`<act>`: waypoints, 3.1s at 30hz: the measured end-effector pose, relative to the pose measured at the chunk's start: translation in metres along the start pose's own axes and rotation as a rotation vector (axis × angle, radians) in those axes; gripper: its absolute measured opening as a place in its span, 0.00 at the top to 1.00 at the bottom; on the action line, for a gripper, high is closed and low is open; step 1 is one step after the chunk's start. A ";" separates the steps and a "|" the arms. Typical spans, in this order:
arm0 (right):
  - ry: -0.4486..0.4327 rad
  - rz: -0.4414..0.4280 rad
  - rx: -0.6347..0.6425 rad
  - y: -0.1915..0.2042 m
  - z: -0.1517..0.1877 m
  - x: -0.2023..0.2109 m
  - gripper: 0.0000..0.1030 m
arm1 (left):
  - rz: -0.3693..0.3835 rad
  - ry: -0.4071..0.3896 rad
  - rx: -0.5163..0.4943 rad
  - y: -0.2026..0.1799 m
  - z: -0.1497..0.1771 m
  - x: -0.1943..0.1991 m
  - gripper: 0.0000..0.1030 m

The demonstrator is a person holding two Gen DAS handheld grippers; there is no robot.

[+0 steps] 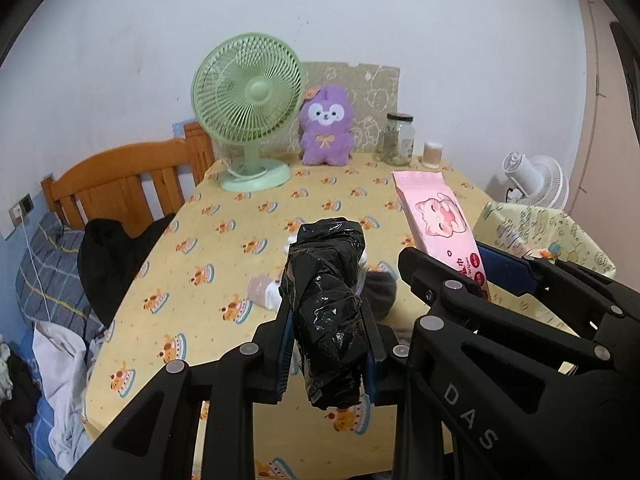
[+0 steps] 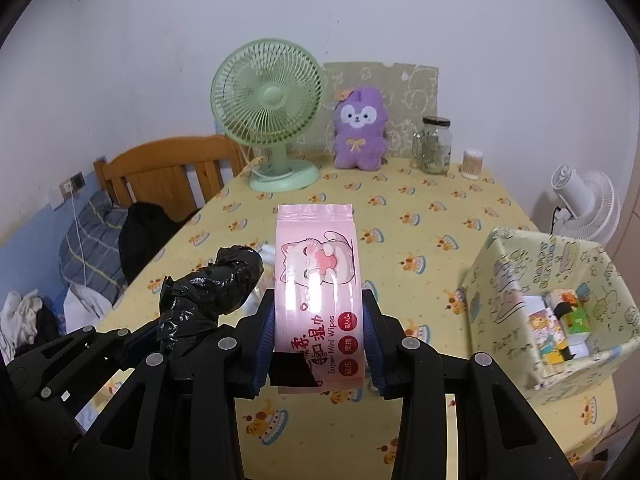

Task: Organize soft objects
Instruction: 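Carry the umbrella with the left tool while the right tool carries the wipes toward the gift box, then lower the umbrella and wipes into the gift box and open both tools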

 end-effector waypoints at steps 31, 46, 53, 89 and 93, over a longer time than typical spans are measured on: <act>-0.115 0.012 -0.019 -0.041 -0.060 0.058 0.58 | 0.037 -0.118 -0.038 -0.047 -0.064 0.030 0.73; -0.150 0.067 -0.043 -0.087 -0.084 0.061 0.58 | 0.085 -0.137 -0.077 -0.087 -0.096 0.013 0.72; -0.148 0.091 -0.063 -0.114 -0.085 0.058 0.58 | 0.116 -0.132 -0.094 -0.108 -0.102 0.000 0.72; -0.075 0.232 -0.187 -0.236 -0.058 0.010 0.58 | 0.244 -0.015 -0.220 -0.208 -0.098 -0.079 0.32; -0.059 0.222 -0.199 -0.237 -0.055 0.000 0.58 | 0.245 0.019 -0.231 -0.209 -0.096 -0.086 0.29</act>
Point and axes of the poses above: each gripper's, at about its wrist camera, not at the fingertips, and x roughly against the way its jaws point, y to its left, z to its underside, the point moved 2 cm from there along -x, roughly the way its jaws point, and after that the axes turned 10 degrees about -x, right-handed, at the moved point
